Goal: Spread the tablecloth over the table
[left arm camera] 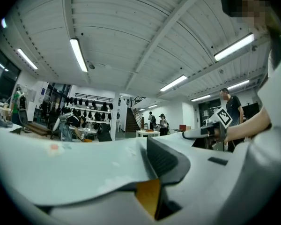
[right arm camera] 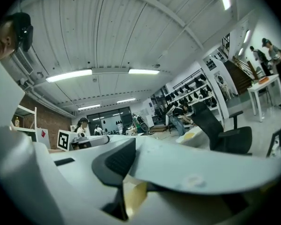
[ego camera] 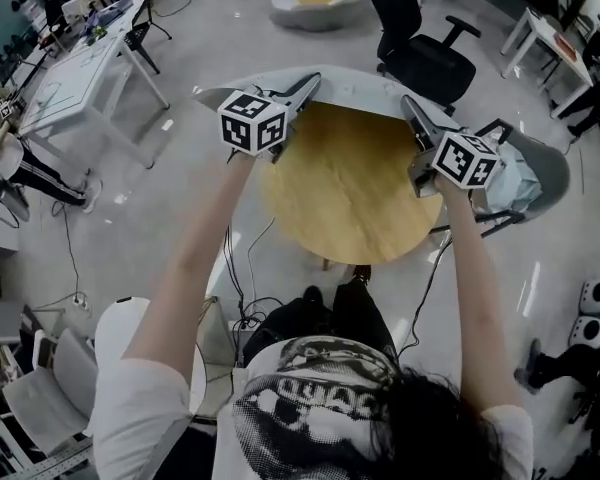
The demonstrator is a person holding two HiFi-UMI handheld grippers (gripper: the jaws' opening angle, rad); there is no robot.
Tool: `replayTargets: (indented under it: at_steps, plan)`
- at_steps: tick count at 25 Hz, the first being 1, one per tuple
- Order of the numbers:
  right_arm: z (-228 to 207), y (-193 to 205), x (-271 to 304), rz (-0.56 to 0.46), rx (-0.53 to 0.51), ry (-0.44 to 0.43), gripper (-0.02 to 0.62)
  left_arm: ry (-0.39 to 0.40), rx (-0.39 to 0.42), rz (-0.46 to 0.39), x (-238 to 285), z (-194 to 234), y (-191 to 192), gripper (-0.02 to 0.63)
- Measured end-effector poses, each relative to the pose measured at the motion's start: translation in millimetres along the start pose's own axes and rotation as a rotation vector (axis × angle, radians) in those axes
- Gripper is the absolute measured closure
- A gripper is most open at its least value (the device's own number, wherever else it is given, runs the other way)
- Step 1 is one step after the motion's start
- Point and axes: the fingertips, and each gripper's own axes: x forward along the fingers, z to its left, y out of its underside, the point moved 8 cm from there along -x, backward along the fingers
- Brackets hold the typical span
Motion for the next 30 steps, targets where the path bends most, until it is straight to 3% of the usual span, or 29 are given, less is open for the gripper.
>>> replayTargets:
  at_steps: [6,11,21,30]
  plan:
    - [27,39,-2,0.051,0.016,-0.018,0.532,-0.042,-0.157,0.013,-42,-2,44,0.528]
    - [49,85,-22,0.075,0.096,-0.037,0.537,-0.064,-0.254,0.021,-86,-21,83,0.529]
    - [39,164,-98,0.129,0.337,-0.001,0.545,-0.104,-0.408,0.074,-119,-101,147,0.537]
    - [38,214,-165,0.169,0.452,0.017,0.541,-0.124,-0.506,0.121,-149,-173,185,0.537]
